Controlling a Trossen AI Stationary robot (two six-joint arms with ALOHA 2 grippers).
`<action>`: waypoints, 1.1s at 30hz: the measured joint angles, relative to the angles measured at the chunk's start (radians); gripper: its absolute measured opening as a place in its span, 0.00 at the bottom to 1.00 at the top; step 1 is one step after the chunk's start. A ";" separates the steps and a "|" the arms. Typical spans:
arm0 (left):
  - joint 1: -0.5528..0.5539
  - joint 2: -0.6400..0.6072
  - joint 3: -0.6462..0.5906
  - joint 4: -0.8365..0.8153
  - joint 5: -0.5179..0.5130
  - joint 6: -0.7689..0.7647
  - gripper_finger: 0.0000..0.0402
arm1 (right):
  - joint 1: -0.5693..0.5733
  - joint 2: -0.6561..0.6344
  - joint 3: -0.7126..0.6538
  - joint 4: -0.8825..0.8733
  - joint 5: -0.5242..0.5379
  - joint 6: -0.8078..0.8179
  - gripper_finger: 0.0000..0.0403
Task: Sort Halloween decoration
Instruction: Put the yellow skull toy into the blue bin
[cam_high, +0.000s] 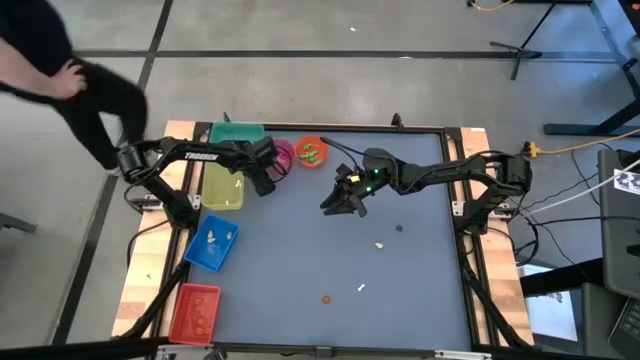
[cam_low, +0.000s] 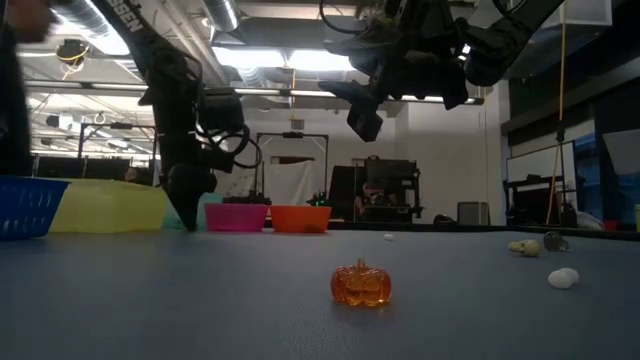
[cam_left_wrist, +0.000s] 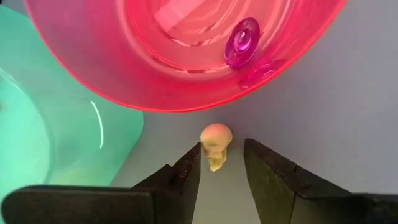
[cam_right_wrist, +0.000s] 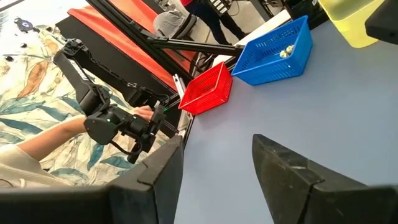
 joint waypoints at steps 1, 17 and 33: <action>0.000 0.000 -0.003 0.005 0.001 0.000 0.29 | 0.000 0.000 0.000 0.000 0.000 0.000 0.47; 0.001 0.000 -0.006 0.016 0.127 0.001 0.20 | 0.000 0.000 0.000 0.000 0.000 0.001 0.47; -0.033 -0.001 -0.005 0.010 0.185 0.000 0.16 | 0.000 0.000 0.000 0.000 0.000 0.001 0.47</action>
